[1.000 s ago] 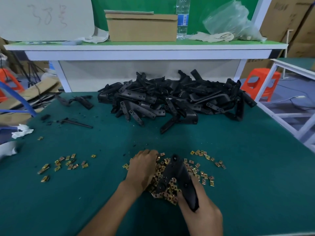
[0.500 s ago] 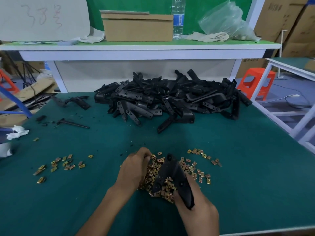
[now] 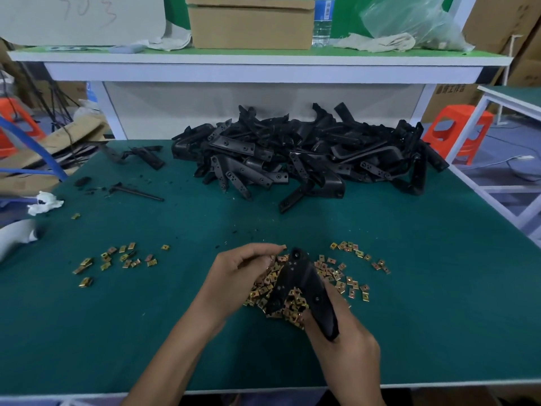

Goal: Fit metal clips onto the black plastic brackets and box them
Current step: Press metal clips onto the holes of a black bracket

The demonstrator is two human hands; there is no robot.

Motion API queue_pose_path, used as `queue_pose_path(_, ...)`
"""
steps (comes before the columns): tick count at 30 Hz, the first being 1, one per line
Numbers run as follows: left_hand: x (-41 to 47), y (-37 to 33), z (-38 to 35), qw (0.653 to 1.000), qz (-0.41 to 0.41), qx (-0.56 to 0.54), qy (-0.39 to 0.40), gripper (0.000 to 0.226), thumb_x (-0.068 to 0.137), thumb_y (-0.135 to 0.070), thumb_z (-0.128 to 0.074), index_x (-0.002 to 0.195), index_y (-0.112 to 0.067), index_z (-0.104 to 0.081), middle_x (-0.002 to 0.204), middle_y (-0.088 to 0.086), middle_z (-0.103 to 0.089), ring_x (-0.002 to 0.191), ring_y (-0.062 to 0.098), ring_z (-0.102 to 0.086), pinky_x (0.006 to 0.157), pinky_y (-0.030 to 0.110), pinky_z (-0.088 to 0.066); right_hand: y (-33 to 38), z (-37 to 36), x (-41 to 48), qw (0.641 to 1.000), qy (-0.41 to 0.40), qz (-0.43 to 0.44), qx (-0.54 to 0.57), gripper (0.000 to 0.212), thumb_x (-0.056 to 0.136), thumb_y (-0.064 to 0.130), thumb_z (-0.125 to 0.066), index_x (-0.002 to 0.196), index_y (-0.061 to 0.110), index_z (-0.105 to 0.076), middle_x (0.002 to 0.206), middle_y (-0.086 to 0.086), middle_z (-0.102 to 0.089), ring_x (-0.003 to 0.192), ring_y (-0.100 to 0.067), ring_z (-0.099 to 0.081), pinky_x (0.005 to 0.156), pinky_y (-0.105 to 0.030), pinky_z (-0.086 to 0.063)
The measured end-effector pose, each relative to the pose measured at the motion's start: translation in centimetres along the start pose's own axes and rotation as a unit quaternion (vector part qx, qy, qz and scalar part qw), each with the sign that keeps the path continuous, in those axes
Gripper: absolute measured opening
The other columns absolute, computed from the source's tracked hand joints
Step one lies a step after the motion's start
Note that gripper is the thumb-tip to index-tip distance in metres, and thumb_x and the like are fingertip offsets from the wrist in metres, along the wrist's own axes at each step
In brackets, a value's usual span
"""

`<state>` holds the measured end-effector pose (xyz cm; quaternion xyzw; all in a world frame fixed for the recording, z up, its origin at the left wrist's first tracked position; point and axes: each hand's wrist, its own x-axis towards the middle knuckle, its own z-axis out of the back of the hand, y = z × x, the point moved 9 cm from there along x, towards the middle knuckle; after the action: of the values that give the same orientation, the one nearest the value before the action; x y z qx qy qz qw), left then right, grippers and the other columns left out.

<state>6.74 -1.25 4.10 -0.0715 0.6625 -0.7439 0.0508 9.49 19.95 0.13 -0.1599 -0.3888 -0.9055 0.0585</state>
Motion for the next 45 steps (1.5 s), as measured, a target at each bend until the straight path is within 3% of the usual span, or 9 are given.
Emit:
queue_pose_path(3, -0.9, 0.3, -0.1, 1.0, 0.026, 0.004, -0.004, 0.027, 0.095, -0.007, -0.065, 0.1, -0.029, -0.078, 0.08, -0.01, -0.071, 0.075, 0.003, -0.061, 0.073, 0.015, -0.049, 0.0, -0.1, 0.0, 1.0, 0.003, 0.002, -0.001, 0.075, 0.078, 0.036, -0.081, 0.136, 0.063, -0.043, 0.078, 0.015, -0.067, 0.069, -0.005, -0.066, 0.059, -0.03, -0.057)
queue_pose_path(9, -1.9, 1.8, 0.0, 0.998, 0.062, 0.016, 0.006, 0.019, 0.095, -0.011, -0.067, 0.092, -0.026, -0.078, 0.086, -0.012, -0.074, 0.081, -0.001, -0.064, 0.073, 0.011, -0.047, -0.5, -0.1, 0.0, 1.0, 0.007, -0.006, 0.01, 0.07, 0.078, 0.035, -0.083, 0.14, 0.05, -0.053, 0.079, 0.011, -0.07, 0.071, -0.012, -0.068, 0.061, -0.033, -0.058)
queue_pose_path(13, -2.3, 2.7, -0.3, 0.996, 0.083, -0.018, 0.018, 0.026, 0.095, -0.013, -0.067, 0.094, -0.037, -0.078, 0.086, -0.008, -0.074, 0.082, 0.003, -0.067, 0.076, 0.019, -0.051, -0.5, -0.3, 0.0, 1.0, 0.02, -0.003, 0.003, 0.071, 0.081, 0.036, -0.08, 0.14, 0.058, -0.046, 0.082, 0.011, -0.068, 0.076, -0.014, -0.068, 0.065, -0.036, -0.057)
queue_pose_path(17, -2.4, 2.7, -0.1, 0.995, 0.086, -0.027, 0.029, 0.025, 0.094, -0.01, -0.069, 0.096, -0.033, -0.077, 0.084, -0.003, -0.074, 0.081, 0.008, -0.067, 0.078, 0.026, -0.053, -0.4, -0.7, -0.1, 0.999, 0.041, 0.0, -0.008, 0.07, 0.085, 0.039, -0.076, 0.147, 0.051, -0.044, 0.089, 0.01, -0.071, 0.084, -0.019, -0.07, 0.071, -0.04, -0.057)
queue_pose_path(26, -2.4, 2.7, 0.2, 0.99, 0.105, 0.027, 0.087, 0.026, 0.09, -0.013, -0.074, 0.108, -0.031, -0.07, 0.087, 0.001, -0.076, 0.078, 0.007, -0.07, 0.074, 0.018, -0.052, 0.4, -0.4, 0.0, 0.998, 0.026, 0.036, -0.041, 0.078, 0.077, 0.03, -0.088, 0.145, 0.039, -0.05, 0.082, 0.007, -0.073, 0.07, -0.021, -0.071, 0.054, -0.038, -0.056)
queue_pose_path(31, -2.0, 2.4, 0.0, 0.984, 0.104, 0.058, 0.131, 0.037, 0.079, -0.028, -0.076, 0.114, -0.035, -0.067, 0.084, 0.002, -0.076, 0.078, 0.008, -0.069, 0.079, 0.027, -0.05, 0.5, -0.5, 0.2, 0.996, 0.031, 0.041, -0.067, 0.081, 0.071, 0.031, -0.091, 0.143, 0.036, -0.056, 0.072, 0.01, -0.068, 0.059, -0.019, -0.068, 0.045, -0.031, -0.046)
queue_pose_path(34, -1.9, 2.3, -0.1, 0.979, 0.101, 0.091, 0.152, 0.041, 0.081, -0.027, -0.075, 0.118, -0.039, -0.063, 0.083, 0.0, -0.076, 0.078, 0.006, -0.068, 0.082, 0.026, -0.049, 0.6, -0.7, 0.1, 0.995, 0.04, 0.049, -0.074, 0.08, 0.07, 0.03, -0.092, 0.142, 0.037, -0.057, 0.072, 0.013, -0.067, 0.06, -0.017, -0.068, 0.046, -0.025, -0.041)
queue_pose_path(41, -1.7, 1.7, -1.8, 0.969, 0.099, 0.099, 0.202, 0.045, 0.09, -0.013, -0.073, 0.127, -0.034, -0.058, 0.073, -0.004, -0.07, 0.074, 0.005, -0.064, 0.077, 0.02, -0.048, 0.5, -0.7, 0.2, 0.994, 0.045, 0.059, -0.085, 0.076, 0.071, 0.032, -0.091, 0.14, 0.034, -0.06, 0.071, 0.01, -0.069, 0.058, -0.019, -0.069, 0.044, -0.027, -0.042)
queue_pose_path(45, -0.8, 0.7, -2.3, 0.972, 0.074, 0.071, 0.21, 0.034, 0.09, -0.024, -0.073, 0.118, -0.04, -0.064, 0.082, -0.004, -0.074, 0.077, 0.005, -0.065, 0.074, 0.018, -0.049, -0.9, -1.0, 0.1, 0.999, 0.05, -0.006, -0.019, 0.075, 0.082, 0.04, -0.079, 0.147, 0.049, -0.043, 0.081, 0.007, -0.073, 0.074, -0.022, -0.071, 0.056, -0.034, -0.05)
